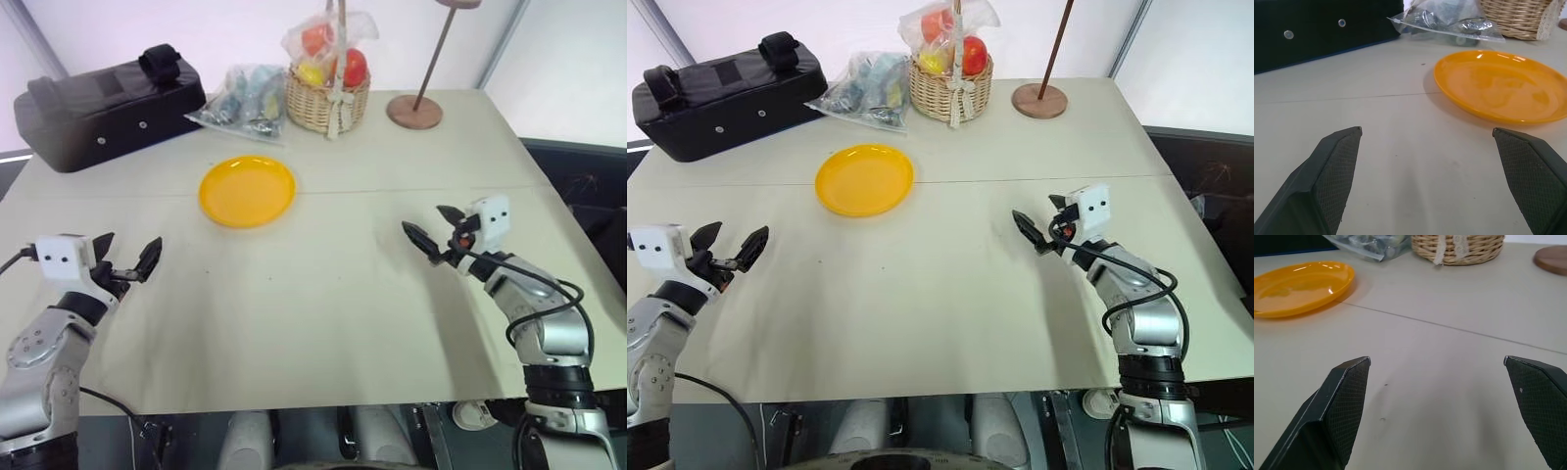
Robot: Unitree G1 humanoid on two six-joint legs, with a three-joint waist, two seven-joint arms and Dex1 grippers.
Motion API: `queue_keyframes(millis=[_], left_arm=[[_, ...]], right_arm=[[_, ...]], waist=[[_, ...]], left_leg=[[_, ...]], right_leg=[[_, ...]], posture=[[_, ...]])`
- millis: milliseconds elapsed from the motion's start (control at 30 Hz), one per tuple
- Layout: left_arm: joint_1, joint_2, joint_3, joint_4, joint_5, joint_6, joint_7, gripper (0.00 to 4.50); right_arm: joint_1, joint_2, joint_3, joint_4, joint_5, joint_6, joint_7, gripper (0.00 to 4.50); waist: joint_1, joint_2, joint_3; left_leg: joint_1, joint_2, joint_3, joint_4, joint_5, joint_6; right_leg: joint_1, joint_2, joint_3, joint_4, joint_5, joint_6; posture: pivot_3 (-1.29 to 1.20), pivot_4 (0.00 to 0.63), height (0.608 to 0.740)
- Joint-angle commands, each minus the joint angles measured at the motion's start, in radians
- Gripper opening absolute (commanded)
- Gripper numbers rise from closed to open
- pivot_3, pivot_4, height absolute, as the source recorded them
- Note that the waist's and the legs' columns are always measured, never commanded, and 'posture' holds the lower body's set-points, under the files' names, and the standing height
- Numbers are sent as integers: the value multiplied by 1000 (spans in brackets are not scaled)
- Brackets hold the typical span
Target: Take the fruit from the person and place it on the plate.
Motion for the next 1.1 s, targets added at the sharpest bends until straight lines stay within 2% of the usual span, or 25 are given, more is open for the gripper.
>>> queue_keyframes(millis=[33,1100], left_arm=[[-14,-4,3,-39,-29,16,4,4500],[-43,-12,-6,-22,-16,1,4,4500]], right_arm=[[-6,13,-1,-23,-2,-19,-10,4460],[-23,31,16,7,-24,-39,-21,4460]], waist=[[0,0,0],[0,0,0]], left_leg=[[0,0,0,0,0,0],[0,0,0,0,0,0]], right_leg=[[0,0,0,0,0,0],[0,0,0,0,0,0]], posture=[[0,150,740],[0,150,740]])
